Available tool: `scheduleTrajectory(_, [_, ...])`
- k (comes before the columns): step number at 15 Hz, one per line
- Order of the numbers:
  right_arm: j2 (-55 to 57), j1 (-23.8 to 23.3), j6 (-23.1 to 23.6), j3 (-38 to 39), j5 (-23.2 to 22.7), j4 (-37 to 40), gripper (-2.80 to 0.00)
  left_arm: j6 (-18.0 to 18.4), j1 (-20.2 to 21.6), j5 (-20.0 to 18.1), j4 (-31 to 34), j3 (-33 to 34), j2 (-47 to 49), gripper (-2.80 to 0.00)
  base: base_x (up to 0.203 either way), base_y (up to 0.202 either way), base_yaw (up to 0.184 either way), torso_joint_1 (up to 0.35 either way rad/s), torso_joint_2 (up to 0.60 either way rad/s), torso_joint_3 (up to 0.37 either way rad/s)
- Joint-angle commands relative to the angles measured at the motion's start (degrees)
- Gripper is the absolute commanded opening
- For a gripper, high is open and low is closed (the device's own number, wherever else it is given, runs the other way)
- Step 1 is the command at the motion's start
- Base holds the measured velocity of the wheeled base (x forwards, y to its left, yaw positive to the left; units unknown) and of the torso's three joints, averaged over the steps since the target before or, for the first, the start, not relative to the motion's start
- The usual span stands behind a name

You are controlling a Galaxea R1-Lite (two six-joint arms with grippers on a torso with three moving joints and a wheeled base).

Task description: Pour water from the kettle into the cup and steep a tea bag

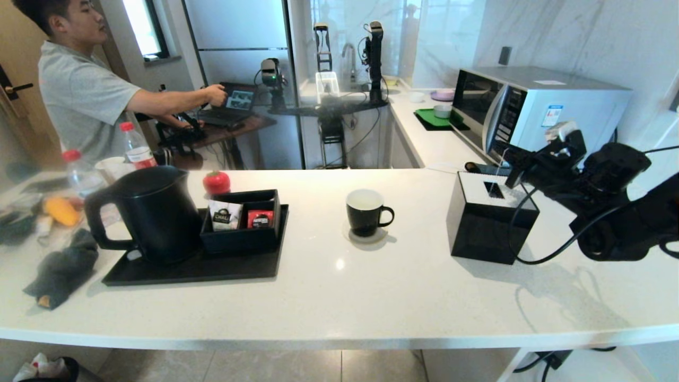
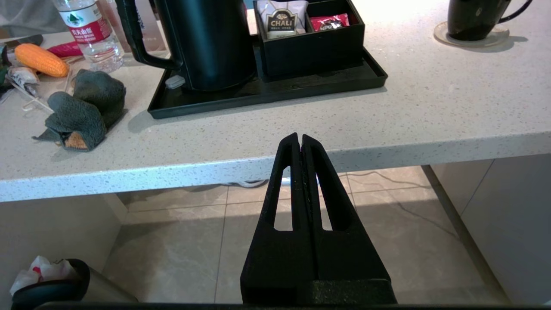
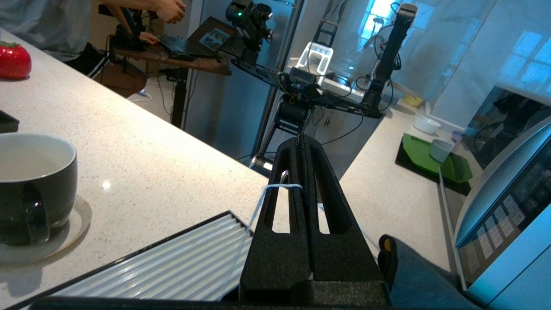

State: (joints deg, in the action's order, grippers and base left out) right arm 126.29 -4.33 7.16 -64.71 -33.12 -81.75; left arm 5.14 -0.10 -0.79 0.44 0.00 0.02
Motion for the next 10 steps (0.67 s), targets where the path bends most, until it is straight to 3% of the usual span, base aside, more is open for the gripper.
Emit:
scheduleTrajectory(1, [0.39,0.02,0.09,3.53,-0.19,-1.93,-2.80,0.04,0.01,0.00,0.00,0.00,-0.02,-2.80,0.000,0.000,0.000,0.000,0.00,0.000])
scheduleTrajectory(3, [0.42,0.02,0.05,6.60,-0.19,-4.60,-2.80,0.04,0.01,0.00,0.00,0.00,-0.02,-2.80,0.000,0.000,0.000,0.000,0.00,0.000])
scheduleTrajectory(10, [0.00,0.02,0.05,6.27,-0.19,-4.03,-2.80,0.04,0.01,0.00,0.00,0.00,-0.02,-2.80,0.000,0.000,0.000,0.000,0.00,0.000])
